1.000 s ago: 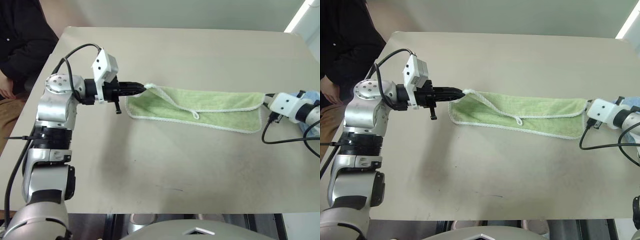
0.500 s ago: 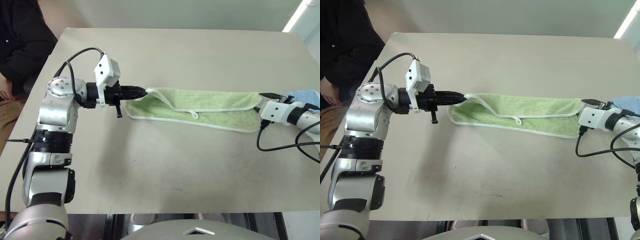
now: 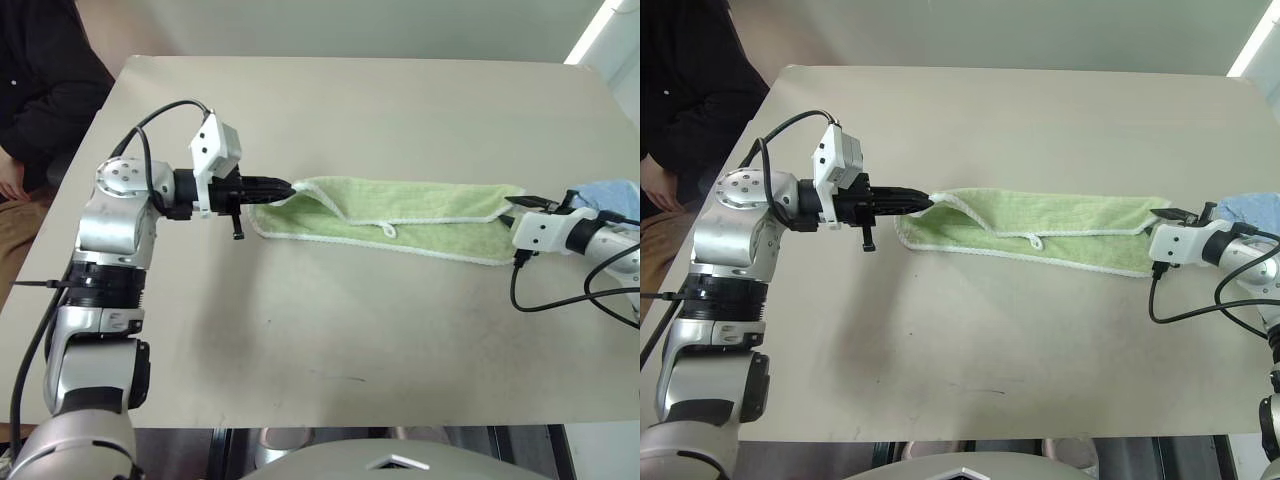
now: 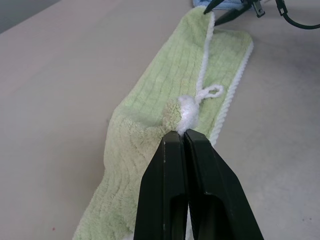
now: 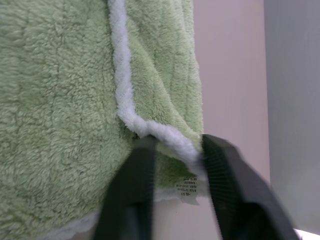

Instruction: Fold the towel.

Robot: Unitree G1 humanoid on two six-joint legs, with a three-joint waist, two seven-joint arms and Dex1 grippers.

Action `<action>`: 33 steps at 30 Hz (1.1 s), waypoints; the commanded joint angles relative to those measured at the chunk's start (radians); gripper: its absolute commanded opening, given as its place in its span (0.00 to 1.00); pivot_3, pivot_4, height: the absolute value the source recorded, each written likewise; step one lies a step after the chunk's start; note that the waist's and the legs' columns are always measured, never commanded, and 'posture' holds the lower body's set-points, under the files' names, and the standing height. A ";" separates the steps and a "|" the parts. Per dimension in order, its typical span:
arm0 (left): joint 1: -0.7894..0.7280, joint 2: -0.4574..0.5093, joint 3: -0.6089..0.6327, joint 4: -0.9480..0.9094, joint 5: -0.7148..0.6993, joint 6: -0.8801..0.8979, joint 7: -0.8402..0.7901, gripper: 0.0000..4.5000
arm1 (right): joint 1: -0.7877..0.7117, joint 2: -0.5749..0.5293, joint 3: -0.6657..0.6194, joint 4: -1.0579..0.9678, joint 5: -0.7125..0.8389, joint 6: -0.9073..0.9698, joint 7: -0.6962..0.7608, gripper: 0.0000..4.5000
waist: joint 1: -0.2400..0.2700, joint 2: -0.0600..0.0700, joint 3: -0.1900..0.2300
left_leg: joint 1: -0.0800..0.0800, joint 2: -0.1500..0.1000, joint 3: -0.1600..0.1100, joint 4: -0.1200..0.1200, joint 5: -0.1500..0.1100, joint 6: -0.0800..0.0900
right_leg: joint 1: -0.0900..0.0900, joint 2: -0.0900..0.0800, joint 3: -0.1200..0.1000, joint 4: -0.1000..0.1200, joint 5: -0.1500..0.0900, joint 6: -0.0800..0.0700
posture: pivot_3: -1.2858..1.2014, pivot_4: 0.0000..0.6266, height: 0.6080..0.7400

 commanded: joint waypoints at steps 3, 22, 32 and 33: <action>-0.005 0.017 0.006 -0.032 -0.009 0.001 -0.009 0.00 | -0.021 -0.027 -0.013 0.004 0.004 -0.017 0.003 0.00 | 0.000 0.000 0.000 | 0.000 0.000 0.000 0.000 0.000 0.000 | 0.000 0.000 0.000 0.000 0.000 0.000 | 0.52 0.24 1.00; -0.488 -0.102 0.239 0.551 -0.025 -0.144 0.397 0.00 | -0.316 -0.056 -0.178 0.130 0.199 0.234 0.031 0.00 | 0.001 0.000 0.002 | 0.000 0.000 0.001 0.001 0.003 -0.003 | 0.000 0.000 0.001 -0.001 0.002 0.002 | 0.52 0.24 1.00; -0.661 -0.042 0.298 0.721 -0.069 -0.177 0.307 0.00 | -0.430 -0.105 -0.287 0.080 0.394 0.385 0.216 0.00 | -0.002 0.001 0.003 | -0.016 0.000 0.003 -0.001 0.006 -0.005 | -0.012 0.001 0.003 -0.006 0.000 0.005 | 0.52 0.24 1.00; -0.648 -0.030 0.296 0.706 -0.077 -0.157 0.269 0.00 | -0.405 -0.112 -0.297 0.049 0.418 0.402 0.247 0.00 | -0.001 0.001 0.003 | -0.019 0.000 0.004 -0.001 0.006 -0.005 | -0.015 0.001 0.003 -0.006 0.000 0.005 | 0.52 0.24 1.00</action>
